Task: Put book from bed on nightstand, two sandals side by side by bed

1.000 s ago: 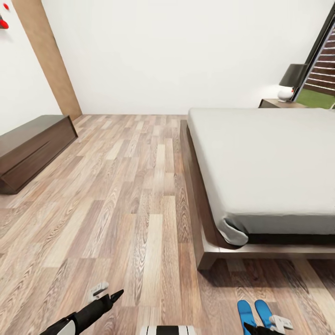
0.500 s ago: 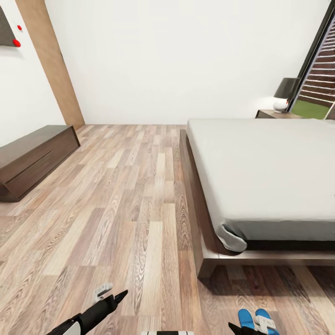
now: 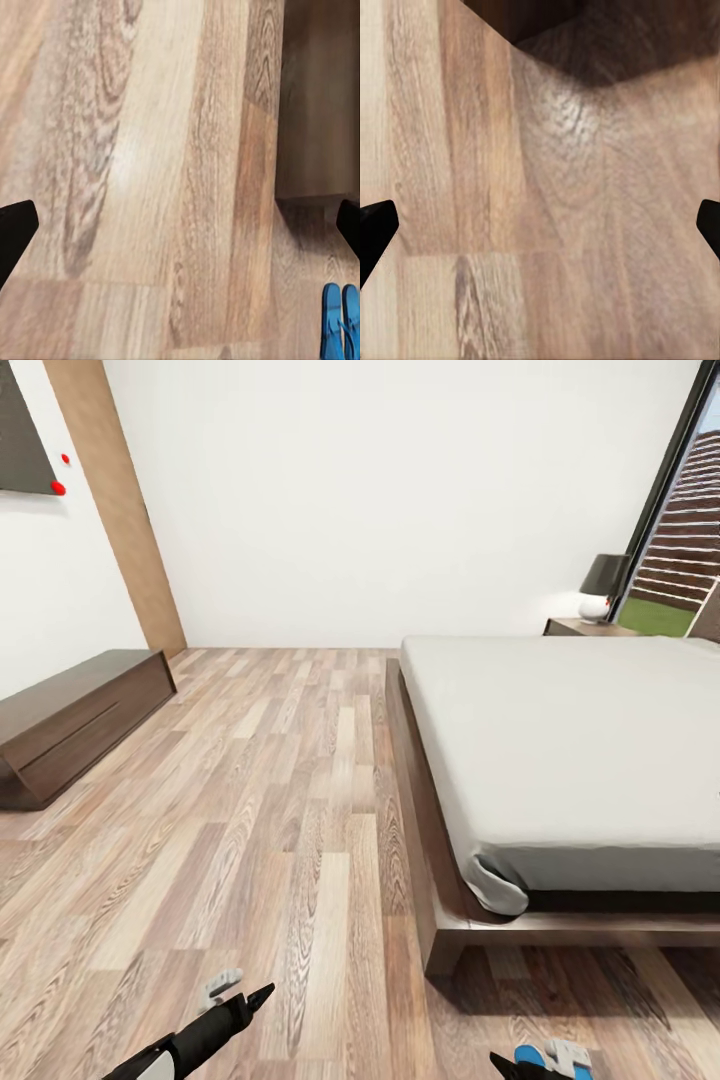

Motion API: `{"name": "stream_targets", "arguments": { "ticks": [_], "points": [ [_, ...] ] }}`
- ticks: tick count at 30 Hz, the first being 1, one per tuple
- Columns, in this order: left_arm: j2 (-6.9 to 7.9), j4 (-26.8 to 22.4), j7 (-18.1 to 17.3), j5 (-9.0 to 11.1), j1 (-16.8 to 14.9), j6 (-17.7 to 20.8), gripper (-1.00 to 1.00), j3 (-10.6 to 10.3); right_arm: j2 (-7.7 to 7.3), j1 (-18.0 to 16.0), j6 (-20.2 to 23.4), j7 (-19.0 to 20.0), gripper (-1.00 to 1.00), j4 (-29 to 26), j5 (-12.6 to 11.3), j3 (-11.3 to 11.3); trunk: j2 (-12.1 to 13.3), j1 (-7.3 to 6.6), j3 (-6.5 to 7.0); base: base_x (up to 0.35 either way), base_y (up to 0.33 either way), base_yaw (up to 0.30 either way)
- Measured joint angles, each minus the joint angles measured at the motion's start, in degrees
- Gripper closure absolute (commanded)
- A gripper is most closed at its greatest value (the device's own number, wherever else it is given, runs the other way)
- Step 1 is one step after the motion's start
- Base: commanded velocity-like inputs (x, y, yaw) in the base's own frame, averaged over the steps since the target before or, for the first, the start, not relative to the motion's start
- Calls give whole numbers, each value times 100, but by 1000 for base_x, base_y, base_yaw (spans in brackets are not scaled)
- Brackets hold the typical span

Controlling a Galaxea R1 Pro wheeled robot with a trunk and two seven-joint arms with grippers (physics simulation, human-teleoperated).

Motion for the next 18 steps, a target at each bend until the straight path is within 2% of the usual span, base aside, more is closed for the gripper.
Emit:
{"name": "stream_targets", "arguments": {
  "ticks": [18],
  "points": [
    [1, 0, 1, 0, 0, 8, -100, 1, 0, 2, 0, 0, -100, 0, 0, 6, 24, -46, 399, 0, 0, 0]
  ]
}}
